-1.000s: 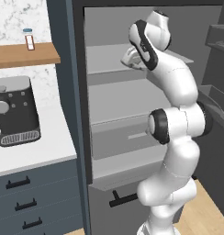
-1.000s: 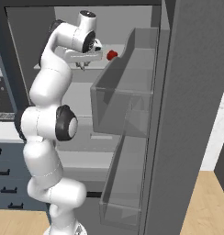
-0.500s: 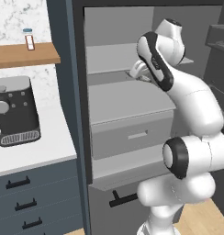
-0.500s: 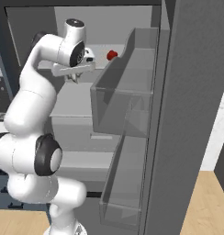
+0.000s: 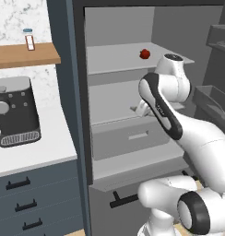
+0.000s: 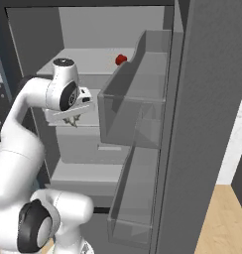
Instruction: Place one bell pepper and one fish in each tupperware on the nearby counter, to pack two identical lunches.
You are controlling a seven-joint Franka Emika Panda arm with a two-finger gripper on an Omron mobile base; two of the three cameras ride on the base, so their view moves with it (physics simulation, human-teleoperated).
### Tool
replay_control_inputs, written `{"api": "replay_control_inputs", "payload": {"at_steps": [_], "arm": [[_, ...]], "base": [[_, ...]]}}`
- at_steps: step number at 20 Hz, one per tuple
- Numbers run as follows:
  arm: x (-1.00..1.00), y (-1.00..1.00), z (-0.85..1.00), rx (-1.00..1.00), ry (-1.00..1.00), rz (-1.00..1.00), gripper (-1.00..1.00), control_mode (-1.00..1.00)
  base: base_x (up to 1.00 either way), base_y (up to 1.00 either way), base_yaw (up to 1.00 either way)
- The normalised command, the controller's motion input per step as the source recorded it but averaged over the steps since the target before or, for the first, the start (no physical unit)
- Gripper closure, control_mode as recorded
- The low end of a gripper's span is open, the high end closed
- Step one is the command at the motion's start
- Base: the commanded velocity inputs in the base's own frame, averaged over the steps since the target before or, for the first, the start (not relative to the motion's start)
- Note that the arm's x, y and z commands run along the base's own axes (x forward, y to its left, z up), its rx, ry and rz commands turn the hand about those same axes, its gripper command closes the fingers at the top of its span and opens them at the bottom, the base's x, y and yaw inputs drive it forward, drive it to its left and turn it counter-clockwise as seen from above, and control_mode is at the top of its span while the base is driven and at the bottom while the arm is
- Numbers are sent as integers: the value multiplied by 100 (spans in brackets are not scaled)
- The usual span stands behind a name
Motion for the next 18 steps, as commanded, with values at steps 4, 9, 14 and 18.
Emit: {"api": "replay_control_inputs", "payload": {"at_steps": [4, 9, 14, 18], "arm": [[-88, 0, -29, 0, 4, 0, 100, -100], [-99, -2, -5, 1, 0, 0, 100, -100], [0, 0, 0, 0, 0, 0, 100, 100], [0, 0, 0, 0, 0, 0, 100, 100]], "base": [[0, 0, 0], [0, 0, 0], [-91, 19, -2], [-66, 67, -2]]}}
